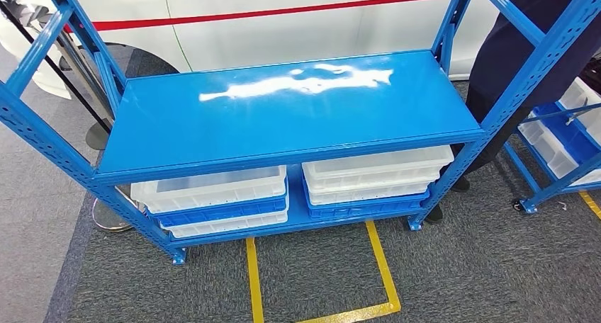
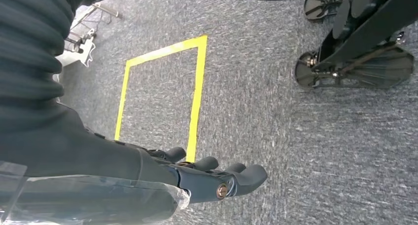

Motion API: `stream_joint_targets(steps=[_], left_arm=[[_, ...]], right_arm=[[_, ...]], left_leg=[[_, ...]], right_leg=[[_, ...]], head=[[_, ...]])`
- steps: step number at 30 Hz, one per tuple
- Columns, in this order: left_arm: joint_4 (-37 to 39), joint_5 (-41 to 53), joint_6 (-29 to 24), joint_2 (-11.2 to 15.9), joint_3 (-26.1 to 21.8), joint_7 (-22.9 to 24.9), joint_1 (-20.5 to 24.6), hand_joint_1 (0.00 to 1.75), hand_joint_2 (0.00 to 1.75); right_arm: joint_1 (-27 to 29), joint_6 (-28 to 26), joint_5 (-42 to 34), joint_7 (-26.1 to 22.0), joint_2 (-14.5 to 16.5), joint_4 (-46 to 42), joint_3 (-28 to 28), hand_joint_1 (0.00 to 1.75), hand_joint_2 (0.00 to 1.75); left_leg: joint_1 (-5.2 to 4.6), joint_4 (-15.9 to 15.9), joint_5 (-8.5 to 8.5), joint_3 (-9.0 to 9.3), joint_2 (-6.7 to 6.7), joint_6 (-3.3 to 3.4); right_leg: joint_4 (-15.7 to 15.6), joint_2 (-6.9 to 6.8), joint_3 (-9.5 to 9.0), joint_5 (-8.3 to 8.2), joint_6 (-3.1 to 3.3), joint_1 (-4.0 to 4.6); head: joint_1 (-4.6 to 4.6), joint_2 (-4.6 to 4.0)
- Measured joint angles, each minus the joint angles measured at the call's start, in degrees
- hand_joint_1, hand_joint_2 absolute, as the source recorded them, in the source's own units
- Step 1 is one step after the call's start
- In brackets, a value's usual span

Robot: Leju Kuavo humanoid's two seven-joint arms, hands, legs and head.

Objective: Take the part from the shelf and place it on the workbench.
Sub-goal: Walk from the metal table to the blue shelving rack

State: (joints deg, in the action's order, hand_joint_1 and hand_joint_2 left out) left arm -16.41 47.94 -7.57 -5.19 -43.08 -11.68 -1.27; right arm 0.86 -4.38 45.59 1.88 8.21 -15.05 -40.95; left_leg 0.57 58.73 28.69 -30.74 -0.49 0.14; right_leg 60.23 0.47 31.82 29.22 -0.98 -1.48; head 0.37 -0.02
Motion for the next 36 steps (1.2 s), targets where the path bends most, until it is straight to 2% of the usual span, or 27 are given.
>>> stream_joint_targets(steps=[3, 24, 28, 30, 34, 36], left_arm=[[-0.4, -3.6, 0.6, 0.3, 3.1, 0.9, -0.5, 0.00, 0.00], [-3.3, -29.2, 4.5, 2.7, 25.2, 7.0, -4.2, 0.00, 0.00], [-3.7, -34.1, 5.2, 3.1, 29.4, 8.2, -4.9, 0.00, 0.00], [-3.9, -36.6, 5.6, 3.3, 31.5, 8.8, -5.2, 0.00, 0.00], [-4.4, -41.5, 6.3, 3.7, 35.5, 9.9, -5.9, 0.00, 0.00], [-4.6, -43.9, 6.7, 3.9, 37.2, 10.5, -6.2, 0.00, 0.00]], right_arm=[[0.5, 0.2, -3.5, 0.0, -0.6, -0.5, 3.0, 0.00, 0.00], [4.2, 2.4, -27.7, -1.1, -4.6, -4.1, 24.2, 0.00, 0.00], [4.9, 3.0, -32.4, -1.2, -5.3, -4.7, 28.2, 0.00, 1.75], [5.3, 3.2, -34.7, -1.2, -5.6, -5.0, 30.2, 0.00, 1.75], [5.9, 3.6, -39.3, -1.4, -6.3, -5.6, 33.9, 0.00, 0.00], [6.2, 3.9, -41.6, -1.5, -6.6, -5.9, 35.6, 0.00, 0.00]], left_leg=[[0.00, 0.0, 0.02, -0.01, 0.00, -0.01], [0.00, 0.0, 0.05, 0.00, 0.00, -0.04], [0.00, 0.0, 0.05, 0.00, 0.00, -0.04], [0.00, 0.0, 0.05, 0.00, 0.00, -0.04], [0.00, 0.0, 0.06, 0.00, 0.00, -0.04], [0.00, 0.0, 0.06, 0.00, 0.00, -0.04]], right_leg=[[0.0, 0.00, -0.02, 0.00, 0.00, 0.00], [0.0, 0.00, -0.03, 0.00, 0.00, 0.00], [0.0, 0.00, -0.03, 0.00, 0.00, 0.00], [0.0, 0.00, -0.03, 0.01, 0.00, 0.00], [0.0, 0.00, -0.02, 0.01, 0.00, 0.00], [0.0, 0.00, -0.02, 0.01, 0.00, 0.00]], head=[[0.00, -0.01], [0.00, 0.00], [0.00, -0.01], [0.00, -0.01], [0.00, 0.00], [0.00, 0.00]])
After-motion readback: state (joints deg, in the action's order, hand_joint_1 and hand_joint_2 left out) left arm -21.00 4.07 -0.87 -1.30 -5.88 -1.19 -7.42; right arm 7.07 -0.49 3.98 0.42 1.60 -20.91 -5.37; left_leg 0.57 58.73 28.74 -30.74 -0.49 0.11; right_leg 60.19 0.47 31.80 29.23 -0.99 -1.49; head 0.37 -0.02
